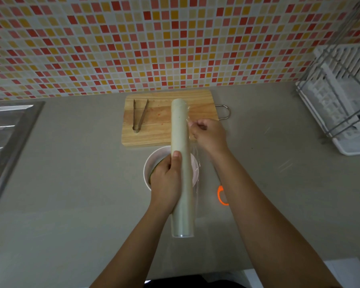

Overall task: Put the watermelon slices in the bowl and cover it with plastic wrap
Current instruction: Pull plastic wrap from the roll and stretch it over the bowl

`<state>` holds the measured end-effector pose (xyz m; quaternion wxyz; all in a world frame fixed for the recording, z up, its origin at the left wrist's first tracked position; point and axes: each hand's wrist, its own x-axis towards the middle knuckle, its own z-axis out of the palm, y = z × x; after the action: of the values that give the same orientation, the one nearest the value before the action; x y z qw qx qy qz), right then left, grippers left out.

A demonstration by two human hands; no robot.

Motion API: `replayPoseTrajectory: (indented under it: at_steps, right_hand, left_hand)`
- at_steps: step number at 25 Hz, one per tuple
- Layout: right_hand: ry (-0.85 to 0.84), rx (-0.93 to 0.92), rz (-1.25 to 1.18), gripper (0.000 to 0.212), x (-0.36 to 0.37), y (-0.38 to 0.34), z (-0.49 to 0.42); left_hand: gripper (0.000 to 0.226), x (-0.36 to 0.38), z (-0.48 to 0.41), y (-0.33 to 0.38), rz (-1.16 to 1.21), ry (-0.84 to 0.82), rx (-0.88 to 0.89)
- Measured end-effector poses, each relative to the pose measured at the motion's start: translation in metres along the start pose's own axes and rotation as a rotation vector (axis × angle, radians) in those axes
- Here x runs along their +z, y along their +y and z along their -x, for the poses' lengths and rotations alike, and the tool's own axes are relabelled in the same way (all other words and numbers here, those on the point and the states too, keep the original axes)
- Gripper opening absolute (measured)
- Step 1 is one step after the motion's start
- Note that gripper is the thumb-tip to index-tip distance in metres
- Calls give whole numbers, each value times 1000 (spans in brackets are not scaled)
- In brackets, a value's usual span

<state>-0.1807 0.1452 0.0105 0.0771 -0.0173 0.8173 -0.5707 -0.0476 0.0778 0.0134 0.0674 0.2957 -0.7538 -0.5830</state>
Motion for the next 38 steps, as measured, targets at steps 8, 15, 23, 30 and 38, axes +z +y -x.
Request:
replayPoseTrajectory:
  at_steps: [8,15,23,30,38]
  right_hand:
    - [-37,371,-324,37,-1,-1,-14]
    - [35,193,-253,18,16,-12,-33]
    - [-114,524,-355,53,12,2,-30]
    - [-366,430,-190,68,13,34,34]
    - [-208,408,-432,40,16,21,50]
  left_hand:
    - [47,1,-2,-1,-1,-7,-7]
    - [43,2,-2,-1,-36,29,-8]
    - [47,-9,-5,5,-41,110,9]
    - [47,-11,-5,9,-28,27,3]
    - [46,-17,-10,8,12,25,-19]
